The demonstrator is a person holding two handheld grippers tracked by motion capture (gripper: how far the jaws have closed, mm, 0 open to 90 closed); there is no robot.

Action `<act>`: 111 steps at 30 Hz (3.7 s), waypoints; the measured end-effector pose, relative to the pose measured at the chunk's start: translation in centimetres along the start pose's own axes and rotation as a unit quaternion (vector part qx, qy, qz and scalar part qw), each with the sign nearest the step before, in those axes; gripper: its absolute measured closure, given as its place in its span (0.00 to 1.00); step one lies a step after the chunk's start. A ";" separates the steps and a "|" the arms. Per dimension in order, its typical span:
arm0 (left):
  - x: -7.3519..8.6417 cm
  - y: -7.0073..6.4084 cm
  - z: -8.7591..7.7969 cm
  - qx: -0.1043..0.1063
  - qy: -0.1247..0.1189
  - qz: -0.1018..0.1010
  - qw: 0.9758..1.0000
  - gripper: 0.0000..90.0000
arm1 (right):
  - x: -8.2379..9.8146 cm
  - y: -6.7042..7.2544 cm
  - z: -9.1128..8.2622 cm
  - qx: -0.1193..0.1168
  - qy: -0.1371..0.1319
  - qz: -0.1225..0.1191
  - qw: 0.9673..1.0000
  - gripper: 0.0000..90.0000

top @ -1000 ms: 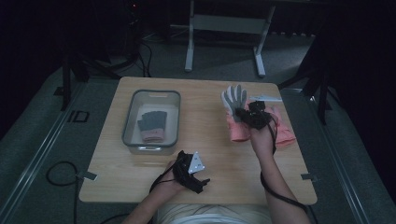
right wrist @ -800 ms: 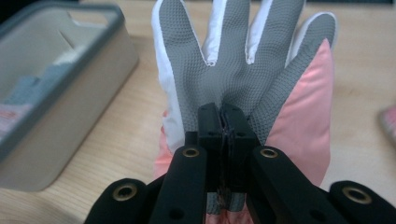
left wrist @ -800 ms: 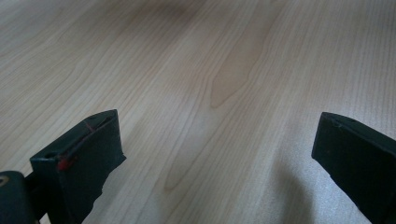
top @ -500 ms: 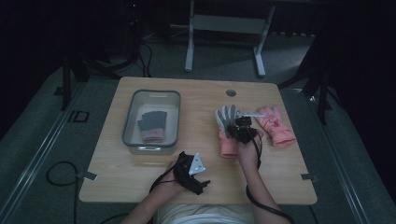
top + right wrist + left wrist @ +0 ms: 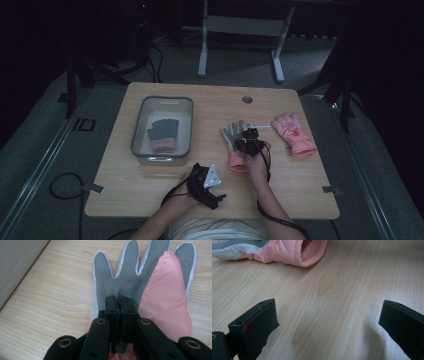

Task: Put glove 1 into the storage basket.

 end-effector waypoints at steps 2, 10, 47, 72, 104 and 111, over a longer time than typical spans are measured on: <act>0.0 0.0 0.1 0.002 -0.002 -0.004 1.000 0.02 | 0.1 0.0 0.2 0.000 0.000 0.000 1.000 0.93; 0.0 -0.1 0.0 0.002 0.000 0.003 1.000 0.02 | -0.6 0.5 -0.7 -0.007 -0.024 -0.005 1.000 0.78; 0.0 -0.2 -0.5 -0.005 -0.007 0.001 1.000 0.02 | -3.9 -20.8 -7.9 0.040 -0.065 -0.113 0.991 0.66; 0.1 0.0 -0.3 -0.006 -0.007 0.000 1.000 0.02 | -1.3 -22.3 -3.7 0.046 -0.007 -0.124 0.991 0.83; 0.2 0.4 -0.6 -0.015 -0.011 -0.008 1.000 0.02 | -2.4 -13.4 -9.5 0.110 -0.069 0.005 0.992 0.96; 0.3 0.2 -0.3 -0.011 -0.001 0.001 1.000 0.02 | -1.2 -13.9 -7.1 0.123 -0.046 0.014 0.991 0.96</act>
Point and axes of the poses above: each handheld gripper's, and its own axes: z roughly forward along the jaws, x roughly out of its underside, y roughly to its left, the point moved 5 cm from there along z, roughly forward along the jaws, and after that the axes turned 5 degrees about -y, right-handed, at the moved point
